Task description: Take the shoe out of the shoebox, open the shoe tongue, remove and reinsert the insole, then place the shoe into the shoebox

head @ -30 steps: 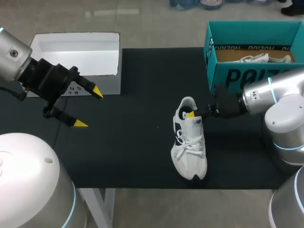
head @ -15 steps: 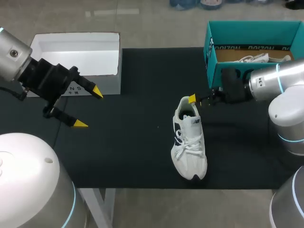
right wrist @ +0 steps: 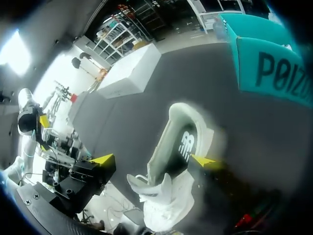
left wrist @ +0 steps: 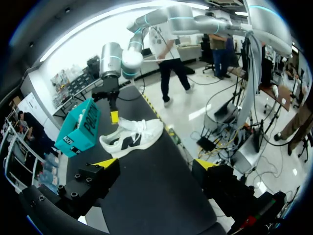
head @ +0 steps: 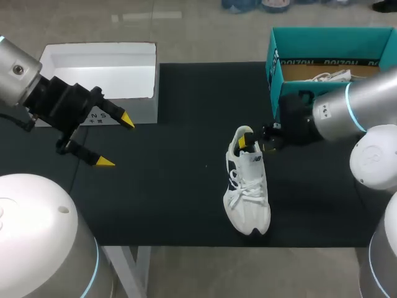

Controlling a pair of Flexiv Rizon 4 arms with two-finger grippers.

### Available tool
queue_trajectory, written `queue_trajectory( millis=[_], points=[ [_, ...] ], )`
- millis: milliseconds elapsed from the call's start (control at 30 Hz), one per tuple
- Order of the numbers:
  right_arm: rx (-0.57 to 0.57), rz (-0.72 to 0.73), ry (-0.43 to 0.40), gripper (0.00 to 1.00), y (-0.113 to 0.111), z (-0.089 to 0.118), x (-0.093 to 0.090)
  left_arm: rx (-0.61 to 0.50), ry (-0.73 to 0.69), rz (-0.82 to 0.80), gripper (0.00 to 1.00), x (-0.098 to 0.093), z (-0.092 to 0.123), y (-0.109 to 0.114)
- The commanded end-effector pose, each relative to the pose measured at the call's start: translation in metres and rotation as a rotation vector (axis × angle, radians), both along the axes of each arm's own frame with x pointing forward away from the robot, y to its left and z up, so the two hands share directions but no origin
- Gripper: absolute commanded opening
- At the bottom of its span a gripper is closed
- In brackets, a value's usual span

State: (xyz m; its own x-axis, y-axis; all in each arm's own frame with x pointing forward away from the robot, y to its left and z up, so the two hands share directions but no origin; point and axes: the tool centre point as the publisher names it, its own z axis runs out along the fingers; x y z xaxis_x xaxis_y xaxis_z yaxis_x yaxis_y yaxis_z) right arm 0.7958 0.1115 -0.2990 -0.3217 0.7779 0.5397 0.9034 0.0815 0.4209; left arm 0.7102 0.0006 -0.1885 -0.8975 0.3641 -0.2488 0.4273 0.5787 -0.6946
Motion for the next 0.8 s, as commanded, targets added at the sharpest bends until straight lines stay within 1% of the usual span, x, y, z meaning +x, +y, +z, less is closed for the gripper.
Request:
queue_trajectory(
  millis=[33,167,233,267,333,500,667,800],
  points=[
    [-0.327,-0.122,-0.002,1.0,0.018,0.007,0.006,0.004,0.001,-0.001,1.0,0.0,0.001,0.0],
    [-0.337,-0.128,0.007,1.0,0.021,0.004,0.011,0.004,0.001,-0.001,1.0,0.0,0.001,0.0],
    [-0.332,-0.114,0.026,1.0,0.022,0.005,0.012,0.004,0.001,-0.001,1.0,0.0,0.001,0.0],
    [-0.339,-0.11,0.035,0.88,0.022,0.005,0.014,0.004,0.001,-0.001,1.0,0.0,0.001,0.0],
    [-0.346,-0.104,0.055,0.0,0.021,0.004,0.019,0.004,0.001,-0.001,1.0,0.0,0.001,0.0],
    [-0.374,-0.091,0.075,0.0,0.017,-0.002,0.028,0.004,0.001,-0.001,1.0,0.0,0.001,0.0],
    [-0.394,-0.098,0.094,0.0,0.017,-0.003,0.029,0.004,0.001,-0.001,1.0,0.0,0.001,0.0],
    [-0.413,-0.095,0.114,0.0,0.018,-0.015,0.029,0.004,0.001,-0.001,1.0,0.0,0.001,0.0]
  ],
)
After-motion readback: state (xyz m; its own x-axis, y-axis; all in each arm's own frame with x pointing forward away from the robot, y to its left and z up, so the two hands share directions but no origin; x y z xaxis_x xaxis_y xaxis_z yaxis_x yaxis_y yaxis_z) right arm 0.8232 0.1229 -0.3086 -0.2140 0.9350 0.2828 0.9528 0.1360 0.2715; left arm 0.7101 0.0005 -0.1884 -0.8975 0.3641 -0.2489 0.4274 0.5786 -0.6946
